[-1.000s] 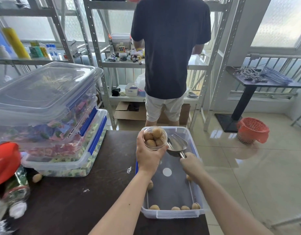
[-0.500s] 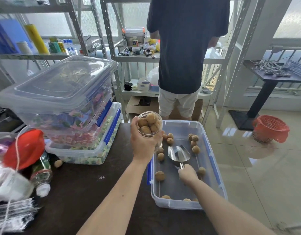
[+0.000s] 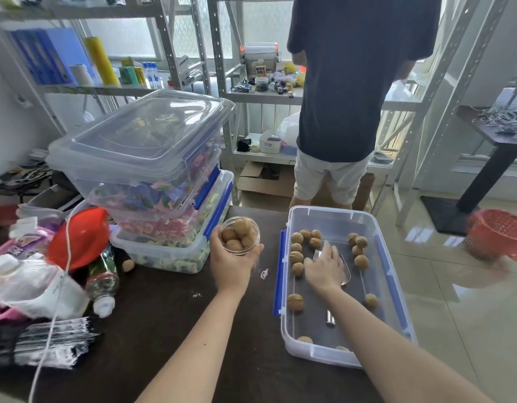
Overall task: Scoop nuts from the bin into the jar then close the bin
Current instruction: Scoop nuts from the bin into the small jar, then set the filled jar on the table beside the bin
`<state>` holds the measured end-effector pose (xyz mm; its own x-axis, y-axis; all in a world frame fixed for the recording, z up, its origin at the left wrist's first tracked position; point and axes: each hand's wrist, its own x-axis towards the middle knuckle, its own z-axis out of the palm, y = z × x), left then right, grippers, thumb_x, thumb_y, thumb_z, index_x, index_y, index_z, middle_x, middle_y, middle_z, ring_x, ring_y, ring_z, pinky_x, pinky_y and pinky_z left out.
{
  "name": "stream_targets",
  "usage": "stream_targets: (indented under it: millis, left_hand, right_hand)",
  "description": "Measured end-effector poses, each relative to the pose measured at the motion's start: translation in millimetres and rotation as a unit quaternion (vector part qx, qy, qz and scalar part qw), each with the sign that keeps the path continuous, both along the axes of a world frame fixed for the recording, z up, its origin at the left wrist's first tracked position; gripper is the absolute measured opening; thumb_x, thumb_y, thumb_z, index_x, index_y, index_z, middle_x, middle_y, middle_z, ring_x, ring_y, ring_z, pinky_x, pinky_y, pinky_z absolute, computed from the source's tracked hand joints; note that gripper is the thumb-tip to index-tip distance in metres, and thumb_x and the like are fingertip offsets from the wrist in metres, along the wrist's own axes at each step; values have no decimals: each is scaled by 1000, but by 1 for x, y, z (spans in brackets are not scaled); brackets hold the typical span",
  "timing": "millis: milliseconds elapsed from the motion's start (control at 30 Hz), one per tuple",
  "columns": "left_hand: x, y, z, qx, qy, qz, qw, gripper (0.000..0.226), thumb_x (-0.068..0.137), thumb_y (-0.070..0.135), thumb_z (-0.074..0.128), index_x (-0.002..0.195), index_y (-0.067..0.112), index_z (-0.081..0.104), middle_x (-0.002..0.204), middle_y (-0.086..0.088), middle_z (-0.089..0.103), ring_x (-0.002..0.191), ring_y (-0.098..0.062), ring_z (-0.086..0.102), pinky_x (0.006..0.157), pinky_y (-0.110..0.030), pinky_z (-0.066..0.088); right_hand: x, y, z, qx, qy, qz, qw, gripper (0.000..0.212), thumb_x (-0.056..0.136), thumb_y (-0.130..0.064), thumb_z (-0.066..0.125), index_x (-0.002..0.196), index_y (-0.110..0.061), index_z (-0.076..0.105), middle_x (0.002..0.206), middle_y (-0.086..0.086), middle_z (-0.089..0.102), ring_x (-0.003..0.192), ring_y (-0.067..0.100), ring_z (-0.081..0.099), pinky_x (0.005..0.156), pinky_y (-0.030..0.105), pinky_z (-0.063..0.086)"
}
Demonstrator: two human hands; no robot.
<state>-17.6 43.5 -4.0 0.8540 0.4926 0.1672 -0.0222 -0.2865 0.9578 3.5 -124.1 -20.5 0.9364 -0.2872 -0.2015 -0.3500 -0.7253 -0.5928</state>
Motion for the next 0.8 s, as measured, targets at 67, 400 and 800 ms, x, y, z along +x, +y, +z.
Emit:
stream_targets:
  millis: [67,400,800]
  left_hand:
    - [-3,3,-13,9,13,16,1000,91,60,26,86,135,16,36,135,-4,49,117,-10,46,95,-24,37]
    - [-19,4,-56,-14,70,42,997,96,56,23,89,136,13,36,133,-8,50,123,-23,49,102,-30,40]
    - [-23,25,-13,99,-22,107,989,106,68,85,31,142,9,28,146,-17,37,137,-31,31,113,-50,26]
  right_hand:
    - [4,8,8,13,-28,19,999,65,96,-28,41,152,-12,13,160,9,17,148,28,15,122,42,14]
    - [17,39,36,79,-59,96,990,67,95,-19,45,152,-13,11,161,9,14,148,25,10,120,38,12]
    - [30,80,79,120,-116,166,972,66,94,-18,47,151,-17,15,160,6,15,148,23,13,121,40,15]
